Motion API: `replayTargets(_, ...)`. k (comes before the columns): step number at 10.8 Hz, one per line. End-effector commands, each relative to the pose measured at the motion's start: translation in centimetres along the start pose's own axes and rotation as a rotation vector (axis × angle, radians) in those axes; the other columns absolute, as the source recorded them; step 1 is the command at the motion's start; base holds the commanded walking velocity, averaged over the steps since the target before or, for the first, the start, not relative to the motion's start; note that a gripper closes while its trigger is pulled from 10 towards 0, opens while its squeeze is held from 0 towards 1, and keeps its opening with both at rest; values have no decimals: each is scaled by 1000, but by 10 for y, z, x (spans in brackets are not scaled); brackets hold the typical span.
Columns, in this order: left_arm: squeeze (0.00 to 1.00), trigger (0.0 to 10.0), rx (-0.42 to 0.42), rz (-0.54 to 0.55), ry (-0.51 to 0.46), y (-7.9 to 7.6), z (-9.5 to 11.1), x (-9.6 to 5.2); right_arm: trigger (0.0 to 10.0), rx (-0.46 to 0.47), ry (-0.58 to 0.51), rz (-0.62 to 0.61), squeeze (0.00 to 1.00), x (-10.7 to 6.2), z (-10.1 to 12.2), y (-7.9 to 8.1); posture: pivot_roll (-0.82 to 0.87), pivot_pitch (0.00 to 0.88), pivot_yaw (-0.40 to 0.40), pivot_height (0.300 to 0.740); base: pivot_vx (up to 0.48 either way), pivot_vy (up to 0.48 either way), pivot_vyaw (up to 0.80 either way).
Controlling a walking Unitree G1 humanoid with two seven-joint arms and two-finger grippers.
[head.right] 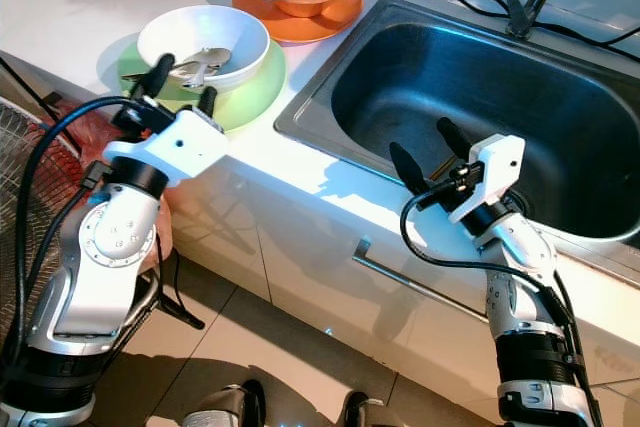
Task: Kitchen organization
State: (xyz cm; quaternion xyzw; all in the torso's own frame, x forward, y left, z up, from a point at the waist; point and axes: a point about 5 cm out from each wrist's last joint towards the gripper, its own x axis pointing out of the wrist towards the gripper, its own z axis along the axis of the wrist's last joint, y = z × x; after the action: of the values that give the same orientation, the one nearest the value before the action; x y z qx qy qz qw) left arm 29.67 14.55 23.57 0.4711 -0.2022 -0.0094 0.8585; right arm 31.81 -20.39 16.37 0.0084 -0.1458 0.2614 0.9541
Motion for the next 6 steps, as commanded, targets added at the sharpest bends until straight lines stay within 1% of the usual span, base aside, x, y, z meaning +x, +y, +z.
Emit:
replayTargets(1, 0, 10000, 4, 6, 9, 0, -1, 2, 10000, 52, 66, 11, 0, -5, -19, 7, 132, 165, -41, 740, 0, 0, 0)
replayTargets(5, 0, 10000, -19, -16, 18, -10, -3, 7, 10000, 53, 62, 12, 0, -5, -19, 9, 121, 160, -40, 740, 0, 0, 0)
replayTargets(6, 0, 10000, -24, -13, 15, -11, -2, 9, 10000, 54, 64, 13, 0, -5, -19, 10, 120, 167, -44, 740, 0, 0, 0)
